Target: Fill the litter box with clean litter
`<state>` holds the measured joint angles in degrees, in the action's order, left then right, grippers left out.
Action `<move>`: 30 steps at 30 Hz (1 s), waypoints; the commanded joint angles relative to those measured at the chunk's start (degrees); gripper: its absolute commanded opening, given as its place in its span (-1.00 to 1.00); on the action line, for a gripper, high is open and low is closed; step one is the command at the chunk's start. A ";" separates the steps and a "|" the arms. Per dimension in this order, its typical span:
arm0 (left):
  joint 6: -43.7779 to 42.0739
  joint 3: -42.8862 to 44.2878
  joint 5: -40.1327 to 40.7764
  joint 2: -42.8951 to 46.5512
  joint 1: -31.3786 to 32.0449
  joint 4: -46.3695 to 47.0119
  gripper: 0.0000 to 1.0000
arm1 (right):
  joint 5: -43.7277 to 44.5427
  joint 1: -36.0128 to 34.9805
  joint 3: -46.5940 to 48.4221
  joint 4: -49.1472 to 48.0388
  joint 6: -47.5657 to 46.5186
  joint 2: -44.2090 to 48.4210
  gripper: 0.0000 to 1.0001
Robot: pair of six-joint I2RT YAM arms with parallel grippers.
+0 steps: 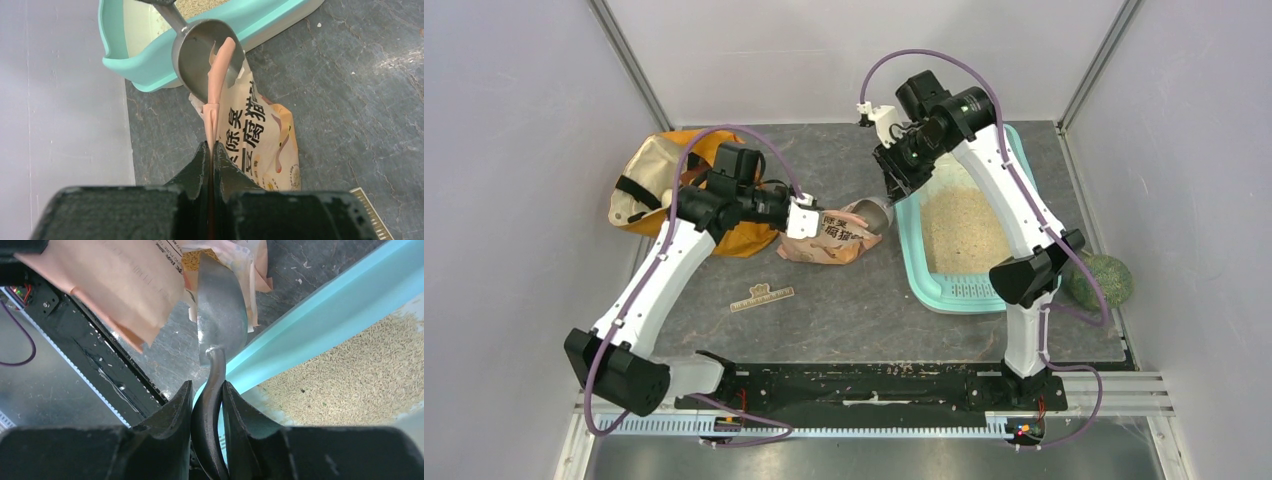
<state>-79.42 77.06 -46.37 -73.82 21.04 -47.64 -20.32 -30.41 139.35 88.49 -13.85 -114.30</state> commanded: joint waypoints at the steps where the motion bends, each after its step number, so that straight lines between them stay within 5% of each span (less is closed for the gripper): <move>1: 3.00 -2.76 1.00 4.09 0.56 4.98 -0.96 | 11.10 -0.08 2.02 0.32 6.04 -1.48 -1.00; 7: 4.34 -5.58 1.41 6.08 1.33 7.80 -0.96 | 6.51 0.00 5.29 -4.68 12.21 -2.02 -1.00; 12: 6.17 -5.88 2.60 7.07 1.34 9.54 -0.96 | 3.44 0.20 -4.01 -14.62 17.72 2.75 -1.00; 20: 6.83 -6.13 2.76 7.25 1.29 11.06 -0.96 | -0.20 0.06 -9.96 -15.32 18.97 2.49 -1.00; 30: 5.82 -6.91 2.60 6.77 1.99 13.18 -0.96 | 10.93 -0.52 -18.33 -18.47 24.41 1.85 -1.00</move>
<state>-74.41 70.30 -43.53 -68.07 22.59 -37.45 -17.54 -30.74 119.87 71.57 6.61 -112.25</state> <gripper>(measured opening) 0.044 0.319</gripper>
